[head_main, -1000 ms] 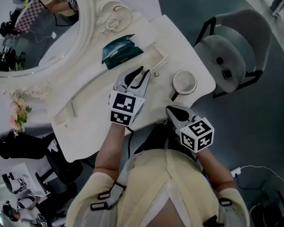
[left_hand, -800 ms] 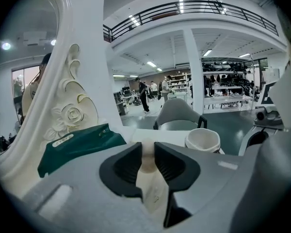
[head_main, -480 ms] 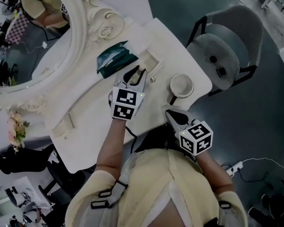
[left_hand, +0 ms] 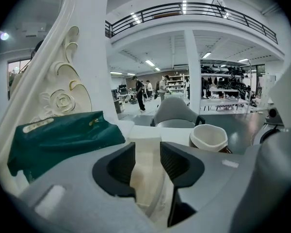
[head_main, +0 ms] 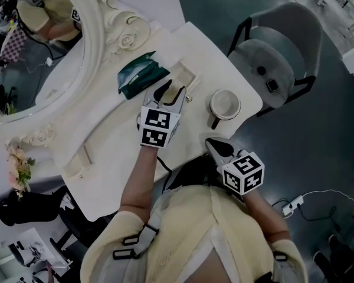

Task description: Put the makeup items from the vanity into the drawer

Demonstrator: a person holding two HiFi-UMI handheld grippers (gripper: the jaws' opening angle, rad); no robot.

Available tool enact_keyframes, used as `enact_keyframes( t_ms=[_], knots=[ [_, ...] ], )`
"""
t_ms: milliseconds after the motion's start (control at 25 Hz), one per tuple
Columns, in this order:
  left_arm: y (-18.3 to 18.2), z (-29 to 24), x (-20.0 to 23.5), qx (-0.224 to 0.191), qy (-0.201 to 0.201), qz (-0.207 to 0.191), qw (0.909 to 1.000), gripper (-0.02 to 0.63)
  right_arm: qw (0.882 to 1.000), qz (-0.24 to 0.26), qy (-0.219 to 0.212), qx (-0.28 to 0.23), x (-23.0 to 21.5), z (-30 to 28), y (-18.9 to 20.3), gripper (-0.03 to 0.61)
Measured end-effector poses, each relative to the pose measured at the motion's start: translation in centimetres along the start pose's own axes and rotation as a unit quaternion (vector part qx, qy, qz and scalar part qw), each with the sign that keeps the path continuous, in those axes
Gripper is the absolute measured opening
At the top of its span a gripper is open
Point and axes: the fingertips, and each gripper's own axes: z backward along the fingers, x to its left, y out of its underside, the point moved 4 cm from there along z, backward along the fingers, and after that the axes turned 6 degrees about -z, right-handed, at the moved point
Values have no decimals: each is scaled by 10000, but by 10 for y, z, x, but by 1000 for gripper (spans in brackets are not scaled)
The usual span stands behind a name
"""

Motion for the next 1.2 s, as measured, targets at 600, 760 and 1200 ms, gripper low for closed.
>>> enact_keyframes(
  t_ms=[600,760,1200],
  knots=[
    [-10,67,7,-551,-562,144,9968,163,9981,375,-387,297,20,-8,0,1],
    [-2,95,16,-506,-928,162,9943,163,9957,534,-619,442,31,-15,2,0],
    [69,152,30,110,-1689,747,9827,163,9841,939,-1136,995,55,-38,10,0]
  ],
)
